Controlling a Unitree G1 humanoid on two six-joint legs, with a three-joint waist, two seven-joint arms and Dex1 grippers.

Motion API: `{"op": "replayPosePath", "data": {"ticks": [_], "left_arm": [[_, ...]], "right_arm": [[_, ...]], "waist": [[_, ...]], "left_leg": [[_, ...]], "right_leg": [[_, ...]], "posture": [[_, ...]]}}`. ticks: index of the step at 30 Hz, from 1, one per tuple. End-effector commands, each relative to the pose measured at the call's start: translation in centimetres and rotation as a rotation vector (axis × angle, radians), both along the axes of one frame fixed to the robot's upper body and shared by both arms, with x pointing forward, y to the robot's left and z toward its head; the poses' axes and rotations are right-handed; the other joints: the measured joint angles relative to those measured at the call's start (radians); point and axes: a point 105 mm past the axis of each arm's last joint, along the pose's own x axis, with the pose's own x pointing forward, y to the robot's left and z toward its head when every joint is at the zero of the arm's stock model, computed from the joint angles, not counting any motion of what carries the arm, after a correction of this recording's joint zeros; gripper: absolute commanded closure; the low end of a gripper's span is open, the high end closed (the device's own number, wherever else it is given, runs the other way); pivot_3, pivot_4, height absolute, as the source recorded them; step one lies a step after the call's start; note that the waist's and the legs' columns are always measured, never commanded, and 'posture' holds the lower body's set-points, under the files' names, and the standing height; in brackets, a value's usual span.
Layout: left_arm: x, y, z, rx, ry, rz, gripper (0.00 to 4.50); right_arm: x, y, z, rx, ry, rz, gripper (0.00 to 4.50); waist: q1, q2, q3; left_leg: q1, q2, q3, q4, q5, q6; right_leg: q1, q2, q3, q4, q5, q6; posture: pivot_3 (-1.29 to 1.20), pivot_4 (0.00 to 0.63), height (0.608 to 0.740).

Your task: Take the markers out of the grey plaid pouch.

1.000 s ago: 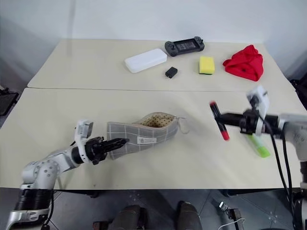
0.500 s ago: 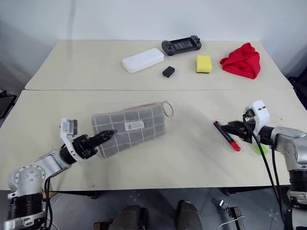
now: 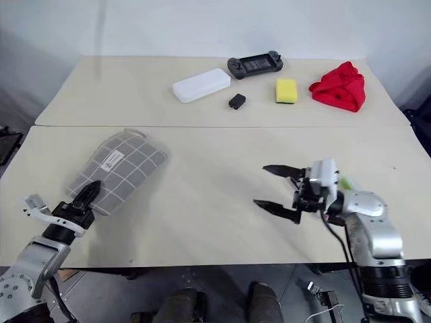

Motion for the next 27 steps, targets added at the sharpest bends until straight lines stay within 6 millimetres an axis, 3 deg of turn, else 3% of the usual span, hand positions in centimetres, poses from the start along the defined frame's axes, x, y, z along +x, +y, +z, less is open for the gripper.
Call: {"op": "replayPosePath", "data": {"ticks": [1, 6, 8, 11, 13, 15, 20, 27], "left_arm": [[-0.7, 1.5, 1.2, 0.041, -0.006, 0.084, 2.31], [-2.3, 5.6, 1.6, 0.362, 0.129, 0.222, 0.86], [-2.6, 6.2, 2.0, 0.471, 0.152, 0.220, 0.17], [-3.8, 7.7, 2.6, 0.821, 0.221, 0.174, 0.02], [-4.5, 8.0, 4.2, 0.954, 0.130, 0.113, 0.02], [-5.6, 7.2, 4.5, 1.145, 0.047, -0.045, 0.02], [-7.6, 4.2, 4.6, 1.432, -0.202, -0.441, 0.02], [-6.4, -0.3, 3.4, 1.493, -0.382, -0.630, 0.02]], "right_arm": [[-0.3, 0.0, -0.2, -0.019, -0.054, 0.019, 0.00], [0.3, 0.0, -0.9, -0.025, -0.043, 0.021, 0.00], [0.3, 0.0, -1.0, -0.027, -0.043, 0.024, 0.00], [0.2, -0.1, -1.4, -0.038, -0.027, 0.033, 0.00], [0.1, -0.4, -1.5, -0.051, -0.022, 0.040, 0.00], [0.2, -0.7, -1.3, -0.060, -0.019, 0.040, 0.00], [0.5, -2.6, -1.2, -0.121, -0.023, 0.030, 0.00], [0.1, -5.0, -2.1, -0.214, -0.047, -0.003, 0.00]], "waist": [[0.007, 0.000, 0.000], [0.005, -0.002, -0.001], [-0.002, -0.001, -0.001], [-0.012, -0.001, -0.001], [-0.013, -0.001, -0.001], [-0.013, 0.000, 0.000], [-0.011, 0.000, 0.000], [-0.012, 0.001, 0.000]], "left_leg": [[0.000, 0.000, 0.000, 0.000, 0.000, 0.000], [0.000, -0.002, 0.001, 0.000, 0.000, 0.000], [0.000, -0.002, 0.001, -0.001, 0.000, -0.001], [0.001, -0.001, 0.002, -0.002, 0.000, -0.001], [0.000, -0.001, 0.003, -0.003, -0.001, -0.002], [0.000, -0.001, 0.004, -0.004, -0.001, -0.003], [0.000, 0.000, 0.012, -0.006, -0.002, -0.004], [0.000, 0.002, 0.014, -0.006, -0.003, -0.003]], "right_leg": [[0.000, 0.000, 0.000, 0.000, 0.000, 0.000], [0.000, 0.002, 0.000, -0.001, 0.000, -0.001], [-0.001, 0.003, 0.000, -0.001, -0.001, -0.001], [-0.001, 0.004, 0.000, -0.001, -0.001, -0.002], [-0.002, 0.004, 0.000, -0.001, -0.001, -0.002], [-0.003, 0.004, 0.001, -0.002, -0.001, -0.003], [-0.006, 0.004, 0.000, -0.002, -0.002, -0.005], [-0.006, 0.003, 0.000, -0.001, -0.003, -0.005]], "posture": [[0.00, 0.150, 0.740], [0.00, 0.150, 0.740], [0.00, 0.150, 0.740], [0.00, 0.150, 0.740], [0.00, 0.150, 0.740], [0.00, 0.150, 0.740], [0.00, 0.150, 0.740], [0.00, 0.150, 0.740]]}}
